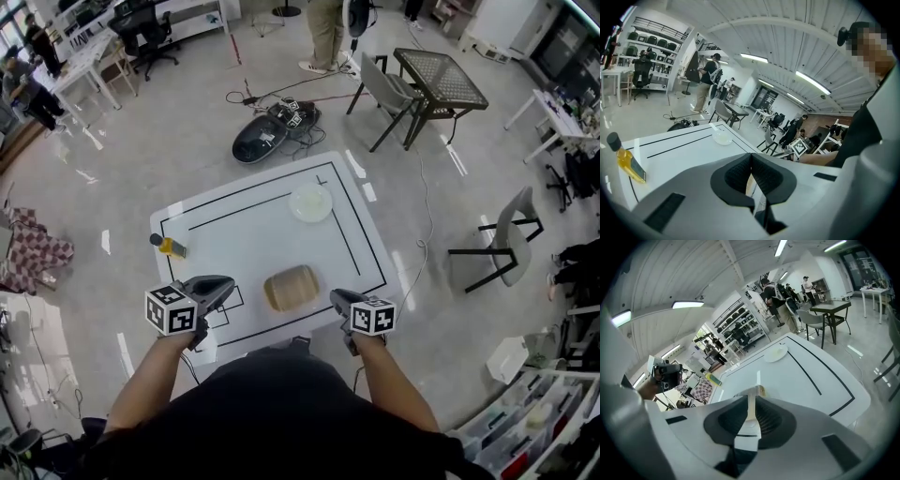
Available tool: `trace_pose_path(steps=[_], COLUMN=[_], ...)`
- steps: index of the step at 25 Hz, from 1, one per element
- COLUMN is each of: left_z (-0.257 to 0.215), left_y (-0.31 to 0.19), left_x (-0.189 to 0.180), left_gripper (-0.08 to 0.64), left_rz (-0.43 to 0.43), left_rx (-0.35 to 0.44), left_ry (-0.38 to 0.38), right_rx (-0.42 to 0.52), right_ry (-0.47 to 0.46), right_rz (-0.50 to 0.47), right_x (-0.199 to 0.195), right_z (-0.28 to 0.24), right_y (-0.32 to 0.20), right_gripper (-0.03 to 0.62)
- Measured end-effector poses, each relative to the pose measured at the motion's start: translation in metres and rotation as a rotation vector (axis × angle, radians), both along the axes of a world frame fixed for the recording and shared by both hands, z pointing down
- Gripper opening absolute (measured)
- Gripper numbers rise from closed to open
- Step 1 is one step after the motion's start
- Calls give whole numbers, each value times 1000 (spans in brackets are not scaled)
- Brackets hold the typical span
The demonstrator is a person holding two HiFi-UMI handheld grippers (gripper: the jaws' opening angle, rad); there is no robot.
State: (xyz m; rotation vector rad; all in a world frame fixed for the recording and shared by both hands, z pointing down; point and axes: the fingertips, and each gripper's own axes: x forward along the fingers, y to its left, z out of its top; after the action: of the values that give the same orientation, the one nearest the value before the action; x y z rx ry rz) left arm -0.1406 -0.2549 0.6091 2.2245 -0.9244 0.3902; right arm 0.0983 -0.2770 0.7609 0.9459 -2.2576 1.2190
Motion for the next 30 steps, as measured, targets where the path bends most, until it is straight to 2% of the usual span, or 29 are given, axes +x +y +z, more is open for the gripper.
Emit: trace_pose_path(steps=[7,30], left_z=[13,46], left_y=[-6,-12], left_x=[13,19], left_gripper=[23,21], left_rz=[7,8], left_rx=[-27,-102], left_ry=[-8,-32], right_rx=[-77,-221], right_ry=[-25,-65], right_rz=[-41,-113], right_x=[-4,-25], right_z=[29,91], right_y=[9,16], right_gripper=[100,127])
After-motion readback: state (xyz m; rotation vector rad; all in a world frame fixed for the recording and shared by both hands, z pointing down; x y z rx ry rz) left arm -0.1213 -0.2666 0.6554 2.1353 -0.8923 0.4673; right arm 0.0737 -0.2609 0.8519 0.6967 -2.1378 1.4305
